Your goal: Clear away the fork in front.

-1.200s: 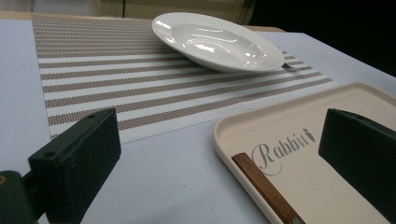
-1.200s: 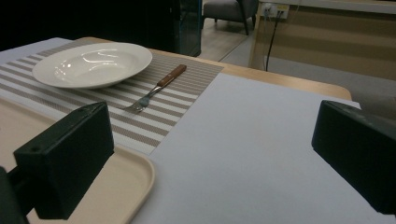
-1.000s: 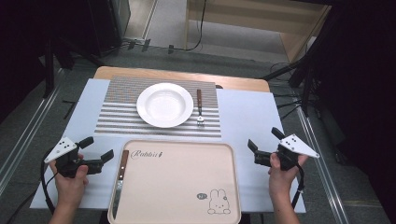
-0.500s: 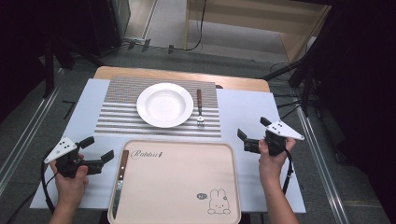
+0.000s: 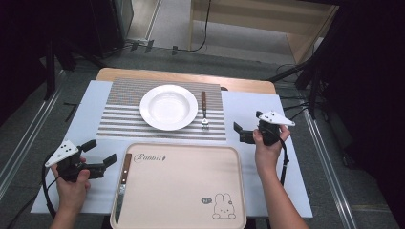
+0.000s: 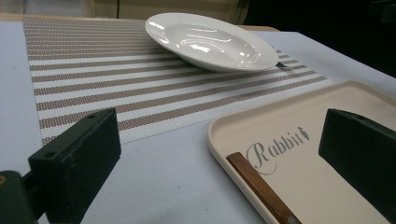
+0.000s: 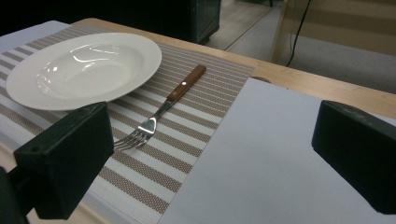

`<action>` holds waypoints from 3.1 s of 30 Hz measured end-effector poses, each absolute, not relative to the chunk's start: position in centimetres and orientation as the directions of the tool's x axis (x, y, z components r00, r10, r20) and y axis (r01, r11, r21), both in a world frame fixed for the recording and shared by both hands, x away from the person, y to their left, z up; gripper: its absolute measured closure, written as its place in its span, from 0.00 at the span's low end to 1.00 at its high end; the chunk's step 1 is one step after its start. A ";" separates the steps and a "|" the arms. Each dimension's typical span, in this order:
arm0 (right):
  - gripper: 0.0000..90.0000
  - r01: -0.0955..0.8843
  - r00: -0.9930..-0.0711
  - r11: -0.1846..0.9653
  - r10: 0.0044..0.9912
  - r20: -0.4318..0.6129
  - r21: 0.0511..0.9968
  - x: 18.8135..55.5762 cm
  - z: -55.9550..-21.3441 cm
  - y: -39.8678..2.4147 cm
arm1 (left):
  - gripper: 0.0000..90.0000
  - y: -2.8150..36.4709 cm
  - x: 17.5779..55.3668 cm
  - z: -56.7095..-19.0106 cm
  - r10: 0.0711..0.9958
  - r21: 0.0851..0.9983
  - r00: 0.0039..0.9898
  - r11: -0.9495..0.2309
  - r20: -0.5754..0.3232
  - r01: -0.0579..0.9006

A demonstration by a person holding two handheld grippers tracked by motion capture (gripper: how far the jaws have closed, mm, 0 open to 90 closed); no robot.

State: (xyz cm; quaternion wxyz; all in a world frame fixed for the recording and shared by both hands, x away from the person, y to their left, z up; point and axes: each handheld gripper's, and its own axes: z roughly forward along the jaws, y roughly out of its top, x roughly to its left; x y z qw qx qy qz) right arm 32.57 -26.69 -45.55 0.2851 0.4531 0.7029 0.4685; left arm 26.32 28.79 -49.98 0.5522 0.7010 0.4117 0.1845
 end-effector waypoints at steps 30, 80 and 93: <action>0.00 0.464 -0.443 0.213 0.896 0.017 0.860 39.2 -45.6 -22.6 | 0.00 28.8 26.3 -50.0 0.775 0.927 0.602 -0.056 -0.194 0.371; 0.65 0.730 -0.379 0.170 0.907 0.184 0.661 47.6 -47.9 -17.6 | 0.00 28.8 26.4 -50.0 0.769 0.929 0.608 -0.050 -0.199 0.366; 0.77 0.778 -0.319 0.154 0.932 0.172 0.610 48.6 -48.4 -15.7 | 0.00 28.9 26.4 -50.0 0.768 0.929 0.609 -0.049 -0.200 0.367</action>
